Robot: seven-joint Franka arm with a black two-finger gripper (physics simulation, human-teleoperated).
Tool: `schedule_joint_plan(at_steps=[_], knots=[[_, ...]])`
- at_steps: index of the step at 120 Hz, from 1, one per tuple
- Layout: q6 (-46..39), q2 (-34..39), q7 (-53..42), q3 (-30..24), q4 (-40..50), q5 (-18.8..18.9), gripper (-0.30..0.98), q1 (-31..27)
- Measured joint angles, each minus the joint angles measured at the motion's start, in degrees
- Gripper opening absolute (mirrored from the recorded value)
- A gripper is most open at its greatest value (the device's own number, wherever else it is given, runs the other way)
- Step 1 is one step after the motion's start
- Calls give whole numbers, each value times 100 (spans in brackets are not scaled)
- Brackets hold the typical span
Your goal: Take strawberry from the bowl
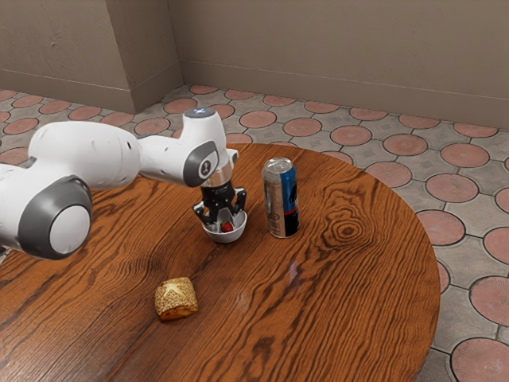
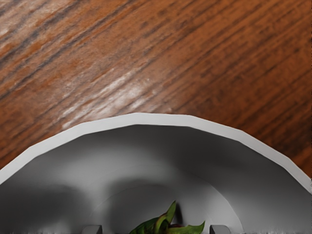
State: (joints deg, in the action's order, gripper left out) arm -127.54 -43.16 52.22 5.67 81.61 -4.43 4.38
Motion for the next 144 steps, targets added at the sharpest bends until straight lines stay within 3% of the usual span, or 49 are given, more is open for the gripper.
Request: schedule_joint_plan(at_steps=[87, 106, 127, 144], knots=[[20, 205, 57, 5, 11, 72, 5, 1], [48, 594, 78, 12, 252, 91, 4, 39], [81, 1415, 99, 34, 1092, 127, 3, 195], [81, 1783, 117, 487, 1661, 132, 2, 902]])
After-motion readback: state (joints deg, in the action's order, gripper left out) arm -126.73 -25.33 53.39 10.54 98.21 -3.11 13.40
